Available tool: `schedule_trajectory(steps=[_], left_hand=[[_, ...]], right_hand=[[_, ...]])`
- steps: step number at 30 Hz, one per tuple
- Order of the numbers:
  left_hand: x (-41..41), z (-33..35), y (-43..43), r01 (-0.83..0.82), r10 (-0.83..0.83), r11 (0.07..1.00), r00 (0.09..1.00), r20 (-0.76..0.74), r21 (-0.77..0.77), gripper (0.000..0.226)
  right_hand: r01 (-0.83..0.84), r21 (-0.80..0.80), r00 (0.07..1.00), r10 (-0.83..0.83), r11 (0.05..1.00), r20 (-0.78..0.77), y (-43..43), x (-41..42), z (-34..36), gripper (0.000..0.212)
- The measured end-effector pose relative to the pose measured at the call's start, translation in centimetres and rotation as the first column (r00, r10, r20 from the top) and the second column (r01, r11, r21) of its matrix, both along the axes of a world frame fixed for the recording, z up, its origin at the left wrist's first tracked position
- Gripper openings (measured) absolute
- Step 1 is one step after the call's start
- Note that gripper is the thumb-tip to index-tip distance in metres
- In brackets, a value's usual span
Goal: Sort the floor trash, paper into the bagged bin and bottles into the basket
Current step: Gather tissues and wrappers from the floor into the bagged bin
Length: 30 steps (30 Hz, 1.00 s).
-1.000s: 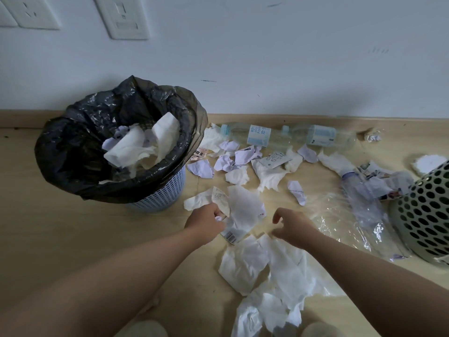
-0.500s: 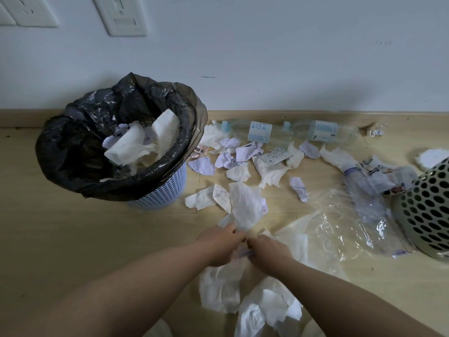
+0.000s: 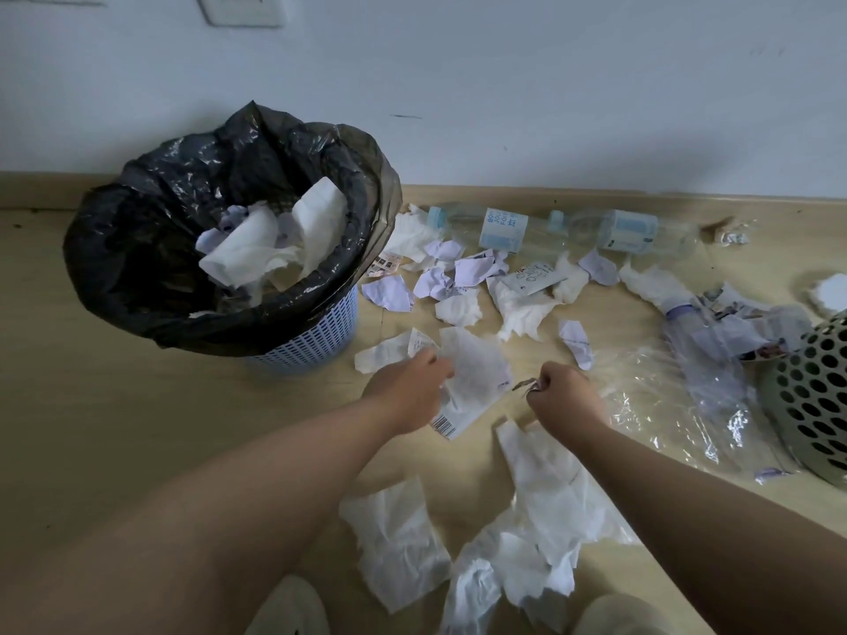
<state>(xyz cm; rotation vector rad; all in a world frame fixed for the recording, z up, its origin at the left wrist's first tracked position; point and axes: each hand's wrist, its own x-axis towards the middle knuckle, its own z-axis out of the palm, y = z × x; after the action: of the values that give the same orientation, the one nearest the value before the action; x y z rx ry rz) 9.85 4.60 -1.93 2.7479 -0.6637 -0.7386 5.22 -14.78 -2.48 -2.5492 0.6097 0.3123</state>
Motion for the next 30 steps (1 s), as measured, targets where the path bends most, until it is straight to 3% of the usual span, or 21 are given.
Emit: schedule_trajectory(steps=[3, 7, 11, 15, 19, 22, 26, 30], left_hand=[[0.6, 0.3, -2.7, -0.126, 0.126, 0.985, 0.992, -0.002, -0.120, 0.040], [0.0, 0.4, -5.2, -0.067, 0.058, 0.961, 0.997, -0.041, -0.267, 0.037], [0.7, 0.3, -3.7, -0.147, 0.131, 0.959, 0.988, -0.080, -0.243, 0.033], [1.9, 1.0, -1.6, -0.336, 0.314, 0.921, 0.940, -0.135, -0.194, 0.028], [2.7, 1.1, -1.0, -0.432, 0.406, 0.877, 0.901, -0.155, -0.213, 0.025], [2.6, 1.0, -1.3, -0.386, 0.361, 0.898, 0.920, -0.150, -0.209, 0.028], [2.4, 0.4, -2.2, -0.301, 0.284, 0.933, 0.952, -0.112, -0.197, 0.032], [1.6, -0.4, -3.4, -0.012, 0.031, 0.987, 0.992, 0.120, -0.160, 0.042]], right_hand=[[0.073, 0.009, 0.997, -0.073, 0.997, -0.001, -0.1, 0.0, -0.8, 0.033], [0.144, 0.075, 0.986, -0.137, 0.987, -0.090, -2.0, 1.3, -0.2, 0.018], [0.150, 0.083, 0.989, -0.149, 0.985, -0.024, -3.3, 4.5, 1.1, 0.007], [0.197, 0.032, 0.976, -0.193, 0.980, -0.098, -2.2, 6.7, 0.7, 0.023], [0.288, 0.110, 0.950, -0.269, 0.951, -0.156, -0.3, 6.6, -0.4, 0.031], [0.256, 0.038, 0.954, -0.246, 0.966, -0.173, -0.6, 5.7, -0.3, 0.025], [0.260, -0.008, 0.948, -0.257, 0.965, -0.189, -2.7, 4.4, -0.4, 0.032], [0.347, 0.072, 0.927, -0.330, 0.935, -0.178, -4.4, 2.9, -0.7, 0.034]])
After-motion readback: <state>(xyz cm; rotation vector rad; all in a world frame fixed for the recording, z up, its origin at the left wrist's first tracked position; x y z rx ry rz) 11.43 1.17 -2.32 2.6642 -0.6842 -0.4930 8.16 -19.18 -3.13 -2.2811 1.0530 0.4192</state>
